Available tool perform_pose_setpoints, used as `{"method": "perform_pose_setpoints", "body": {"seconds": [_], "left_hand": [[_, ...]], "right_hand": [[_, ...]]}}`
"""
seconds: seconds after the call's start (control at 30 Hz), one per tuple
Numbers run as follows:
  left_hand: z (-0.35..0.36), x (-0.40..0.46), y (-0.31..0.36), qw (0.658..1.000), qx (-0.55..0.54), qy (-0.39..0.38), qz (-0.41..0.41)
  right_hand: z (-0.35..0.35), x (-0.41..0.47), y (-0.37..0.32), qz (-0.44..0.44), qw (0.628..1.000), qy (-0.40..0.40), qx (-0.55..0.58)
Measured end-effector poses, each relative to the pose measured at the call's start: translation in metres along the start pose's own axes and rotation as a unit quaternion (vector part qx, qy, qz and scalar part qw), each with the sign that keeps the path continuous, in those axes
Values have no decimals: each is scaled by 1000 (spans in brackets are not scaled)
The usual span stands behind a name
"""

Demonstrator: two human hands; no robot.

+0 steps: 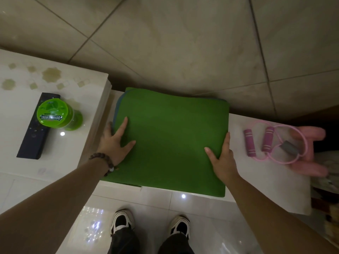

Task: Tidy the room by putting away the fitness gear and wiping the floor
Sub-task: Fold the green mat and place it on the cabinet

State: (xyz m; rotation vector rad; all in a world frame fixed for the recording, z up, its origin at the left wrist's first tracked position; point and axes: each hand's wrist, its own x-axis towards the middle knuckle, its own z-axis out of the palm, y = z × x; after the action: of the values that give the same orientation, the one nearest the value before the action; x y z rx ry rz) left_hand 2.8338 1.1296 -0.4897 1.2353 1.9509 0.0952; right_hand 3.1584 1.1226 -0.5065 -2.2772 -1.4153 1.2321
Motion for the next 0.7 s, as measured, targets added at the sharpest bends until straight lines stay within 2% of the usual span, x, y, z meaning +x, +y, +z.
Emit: {"method": "perform_pose_setpoints", "body": {"seconds": [0.07,0.13,0.2,0.3,0.37,0.47,0.57,0.7], "left_hand": [[3,-7,3,992,115,52,28],[12,-18,5,970,203,94,95],[28,-32,8,943,257,79,195],[56,-40,1,881,336,16,333],[62,-30,-7,860,380,-22,340],[61,-17,-13,860,387,-32,332],[59,-22,-14,845,410,-61,337],[60,-30,-18,825,443,-45,349]], "right_hand": [[-2,-6,-5,23,999,-4,-34],[3,-21,-13,-8,980,43,-192],[21,-44,-25,-145,930,95,-323],[73,-72,-37,-320,871,24,-371],[102,-73,-35,-331,853,-20,-402],[111,-63,-26,-297,858,-40,-418],[103,-63,-27,-316,853,-70,-410],[91,-66,-33,-341,808,-85,-474]]}}
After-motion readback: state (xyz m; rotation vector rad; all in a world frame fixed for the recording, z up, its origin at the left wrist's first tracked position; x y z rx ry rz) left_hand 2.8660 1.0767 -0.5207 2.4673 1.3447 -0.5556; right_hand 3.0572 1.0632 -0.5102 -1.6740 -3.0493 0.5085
